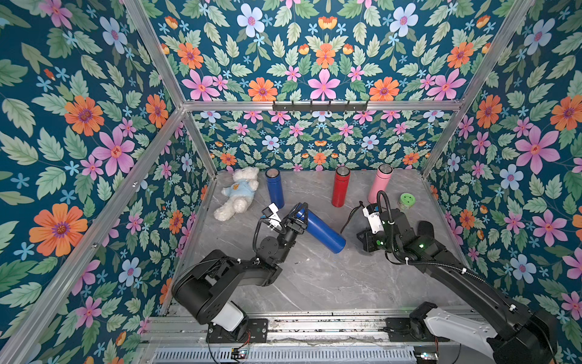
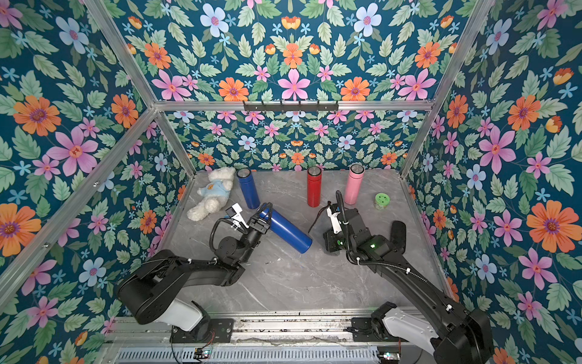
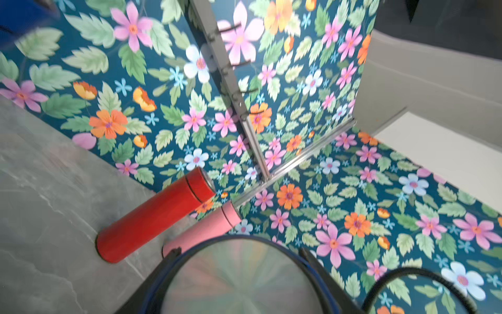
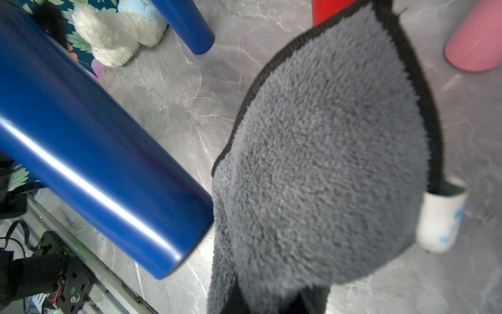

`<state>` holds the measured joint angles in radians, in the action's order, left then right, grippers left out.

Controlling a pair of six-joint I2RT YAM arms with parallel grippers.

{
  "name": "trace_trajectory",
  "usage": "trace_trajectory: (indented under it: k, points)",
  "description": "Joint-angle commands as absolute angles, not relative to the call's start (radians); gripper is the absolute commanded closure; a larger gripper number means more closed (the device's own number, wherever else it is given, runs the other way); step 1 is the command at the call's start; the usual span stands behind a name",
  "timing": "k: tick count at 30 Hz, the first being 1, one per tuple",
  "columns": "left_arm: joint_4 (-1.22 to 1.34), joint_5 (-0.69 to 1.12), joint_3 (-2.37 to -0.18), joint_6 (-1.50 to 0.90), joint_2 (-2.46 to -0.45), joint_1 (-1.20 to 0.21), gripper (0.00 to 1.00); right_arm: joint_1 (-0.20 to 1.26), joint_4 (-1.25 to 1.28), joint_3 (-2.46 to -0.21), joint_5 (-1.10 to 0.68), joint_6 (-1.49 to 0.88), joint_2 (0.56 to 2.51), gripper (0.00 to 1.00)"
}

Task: Wipe the surface of the thermos
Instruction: Wipe the dirt from the surface of the thermos.

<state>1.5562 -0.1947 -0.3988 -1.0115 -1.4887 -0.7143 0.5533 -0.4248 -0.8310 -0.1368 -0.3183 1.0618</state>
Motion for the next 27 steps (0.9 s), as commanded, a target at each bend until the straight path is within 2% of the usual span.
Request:
trace_trajectory:
  k: [1,19,27]
  points:
    - [1.719,-0.372,-0.399,-0.998,-1.44,-0.718,1.0,0.554,-0.313,-0.795,-0.211,-0.382,1.074,1.0]
    - [1.721,-0.368,-0.451,-0.961,-1.515,-0.717,1.0,0.575,0.016,-0.844,-0.43,-0.478,1.298,1.0]
    - [1.721,-0.341,-0.439,-0.852,-1.529,-0.717,1.0,0.577,0.054,-0.88,-0.527,-0.518,1.263,1.0]
